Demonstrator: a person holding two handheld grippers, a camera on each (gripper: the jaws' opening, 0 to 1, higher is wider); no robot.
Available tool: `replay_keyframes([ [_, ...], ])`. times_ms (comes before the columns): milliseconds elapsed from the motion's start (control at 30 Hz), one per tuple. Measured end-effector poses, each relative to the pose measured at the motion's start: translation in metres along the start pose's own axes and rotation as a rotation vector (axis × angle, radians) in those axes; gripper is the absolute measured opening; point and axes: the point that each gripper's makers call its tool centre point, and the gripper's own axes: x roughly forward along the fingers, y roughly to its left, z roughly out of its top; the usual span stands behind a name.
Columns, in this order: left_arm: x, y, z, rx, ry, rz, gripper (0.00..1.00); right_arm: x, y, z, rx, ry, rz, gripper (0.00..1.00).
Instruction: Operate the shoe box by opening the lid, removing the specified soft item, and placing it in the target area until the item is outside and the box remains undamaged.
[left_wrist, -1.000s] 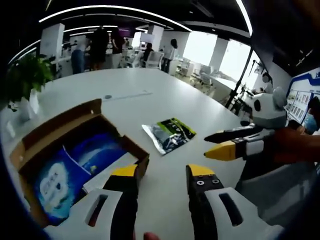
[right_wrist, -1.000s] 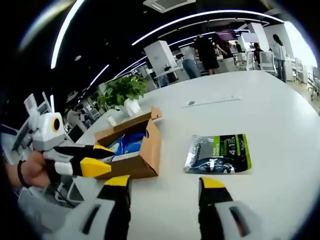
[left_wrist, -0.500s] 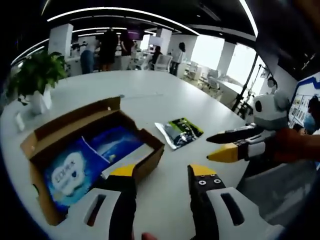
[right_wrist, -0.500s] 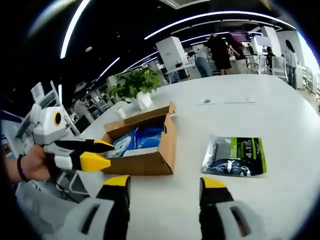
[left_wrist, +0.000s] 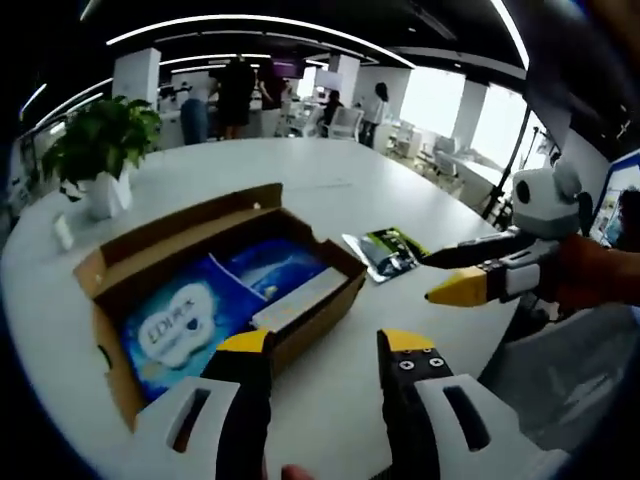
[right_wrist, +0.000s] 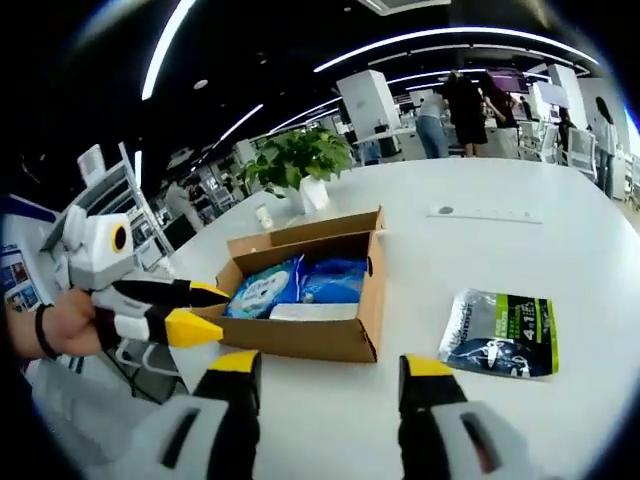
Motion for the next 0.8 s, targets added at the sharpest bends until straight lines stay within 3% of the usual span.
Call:
replay_keyframes([
  [800,-0.022,0.041,0.003,-0.047,-0.026,0.058,0.43,0.041,0.031,0.024,-0.071,0.032,0.093,0.52],
])
